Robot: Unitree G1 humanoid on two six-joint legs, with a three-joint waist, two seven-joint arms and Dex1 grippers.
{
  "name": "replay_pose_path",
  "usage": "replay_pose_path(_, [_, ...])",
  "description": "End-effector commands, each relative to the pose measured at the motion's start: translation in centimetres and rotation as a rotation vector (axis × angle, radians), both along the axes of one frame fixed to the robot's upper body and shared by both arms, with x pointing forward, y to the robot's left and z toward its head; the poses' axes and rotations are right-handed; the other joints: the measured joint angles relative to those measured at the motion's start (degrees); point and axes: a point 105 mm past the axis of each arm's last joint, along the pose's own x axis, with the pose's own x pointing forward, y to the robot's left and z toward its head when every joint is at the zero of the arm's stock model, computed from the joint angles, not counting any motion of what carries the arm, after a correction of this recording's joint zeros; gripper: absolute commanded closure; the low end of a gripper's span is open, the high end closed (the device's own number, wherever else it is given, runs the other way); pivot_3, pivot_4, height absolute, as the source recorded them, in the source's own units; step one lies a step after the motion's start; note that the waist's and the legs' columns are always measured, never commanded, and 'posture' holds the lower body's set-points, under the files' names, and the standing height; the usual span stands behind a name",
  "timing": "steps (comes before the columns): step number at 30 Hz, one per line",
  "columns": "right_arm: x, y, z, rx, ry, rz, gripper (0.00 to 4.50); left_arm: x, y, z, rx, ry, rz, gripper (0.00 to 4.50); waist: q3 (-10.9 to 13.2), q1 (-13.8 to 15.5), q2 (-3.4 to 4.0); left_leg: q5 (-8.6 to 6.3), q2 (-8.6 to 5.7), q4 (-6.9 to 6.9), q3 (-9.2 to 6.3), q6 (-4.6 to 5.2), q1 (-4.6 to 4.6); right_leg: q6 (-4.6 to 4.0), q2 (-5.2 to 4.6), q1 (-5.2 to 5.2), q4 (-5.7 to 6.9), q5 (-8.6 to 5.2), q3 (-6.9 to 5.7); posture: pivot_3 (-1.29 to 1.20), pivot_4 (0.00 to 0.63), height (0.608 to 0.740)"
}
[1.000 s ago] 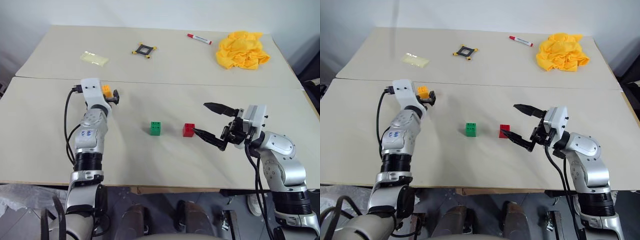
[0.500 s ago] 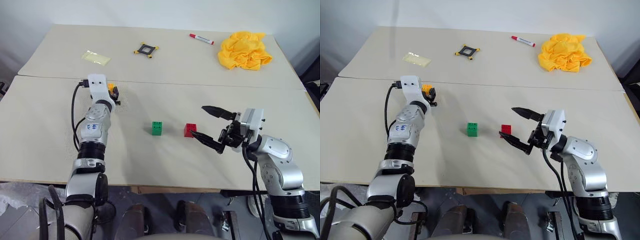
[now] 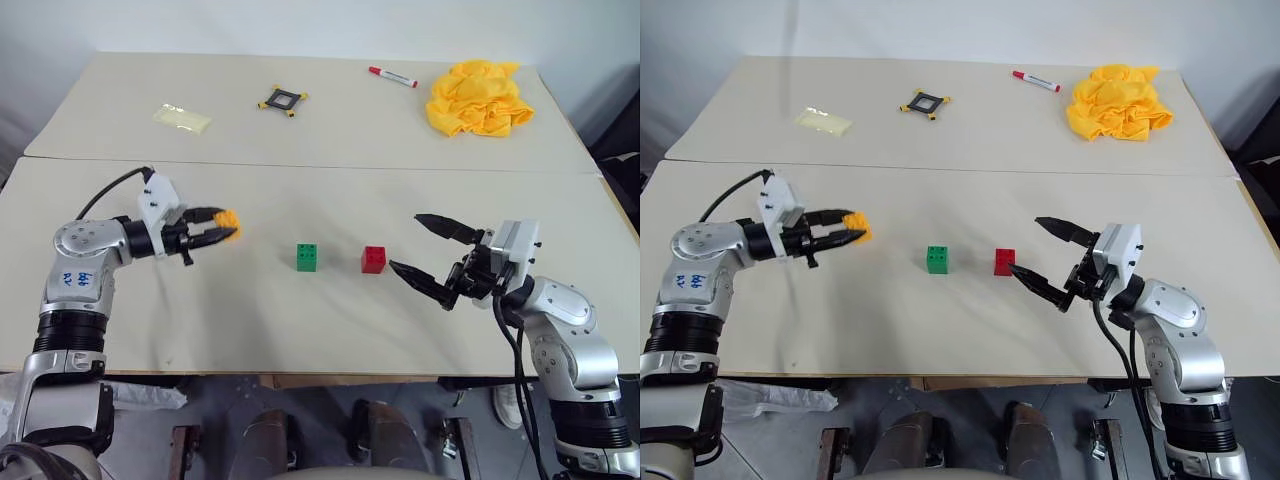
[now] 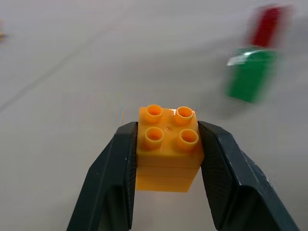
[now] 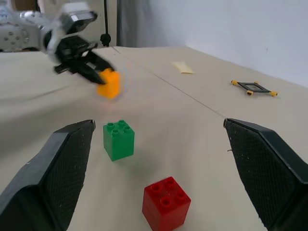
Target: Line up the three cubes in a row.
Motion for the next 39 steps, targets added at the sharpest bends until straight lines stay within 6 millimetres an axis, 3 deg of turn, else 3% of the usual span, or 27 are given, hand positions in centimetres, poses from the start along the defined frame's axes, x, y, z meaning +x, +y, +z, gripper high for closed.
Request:
replay_pose_path(1, [-0.6,0.0,1.1,0.02,-0.046,-0.001,0.0,-0.9,-0.5,0.6,-0.048,-0.046,-0.16,3.02,0.0,0.0,0.0,0.0,0.0,0.0,0.02,0.0,0.01,0.0,0.0,0.0,0.01,0.0,0.04,0.0,0.15,0.74])
replay_pose_path(12, [-1.4,0.0,0.0,-0.046,-0.028,0.039,0.0,1.6,-0.6,-0.8,0.117,-0.06,-0.207,3.02,0.0,-0.5,-0.02,0.0,-0.08,-0.04,0.12,0.01,-0.03,0.01,0.12,-0.09,-0.01,0.01,0.07,0.0,0.15,0.74])
replay_pose_path(22, [-1.8,-0.2,-0.9,-0.056,-0.005,0.033,0.0,1.0,0.9,-1.2,0.207,0.001,-0.234,3.02,0.0,-0.5,-0.02,0.0,-0.06,-0.03,0.13,0.02,-0.06,0.01,0.11,-0.16,0.05,0.01,0.11,0.0,0.15,0.74])
replay_pose_path(24, [-1.7,-0.1,-1.0,-0.056,0.0,0.034,0.0,1.1,0.9,-1.1,0.193,0.013,-0.229,2.25,0.0,-0.5,-0.02,0.0,-0.06,-0.03,0.13,0.03,-0.05,0.01,0.1,-0.16,0.06,0.01,0.11,0.0,0.15,0.74])
replay_pose_path(29, [-1.4,-0.3,-1.3,-0.066,0.011,0.043,0.0,0.9,0.9,-1.3,0.178,0.036,-0.226,0.84,0.0,-0.5,-0.02,0.0,-0.06,-0.02,0.12,0.04,-0.06,0.01,0.09,-0.16,0.07,0.01,0.11,0.0,0.15,0.74])
replay_pose_path(32, [-0.9,-0.7,-1.6,-0.085,0.019,0.059,0.0,0.9,1.5,-0.3,0.112,0.012,-0.195,0.02,0.0,-0.5,-0.02,0.0,-0.06,-0.02,0.11,0.04,-0.06,0.01,0.1,-0.16,0.07,0.01,0.11,0.0,0.15,0.74])
replay_pose_path(35, [-0.4,-1.5,-1.9,-0.127,0.026,0.082,0.0,0.8,2.7,1.6,0.001,-0.049,-0.129,0.02,0.0,-0.7,-0.03,0.0,-0.04,-0.01,0.12,0.04,-0.06,0.01,0.09,-0.17,0.07,0.01,0.12,0.0,0.15,0.74])
replay_pose_path(39, [0.2,-3.2,-2.4,-0.191,0.051,0.122,0.0,-1.3,5.1,1.9,-0.048,-0.048,-0.044,0.02,0.0,-1.7,-0.01,0.0,0.21,-0.06,0.11,0.04,-0.04,0.0,0.09,-0.22,0.11,0.0,0.13,0.0,0.15,0.74])
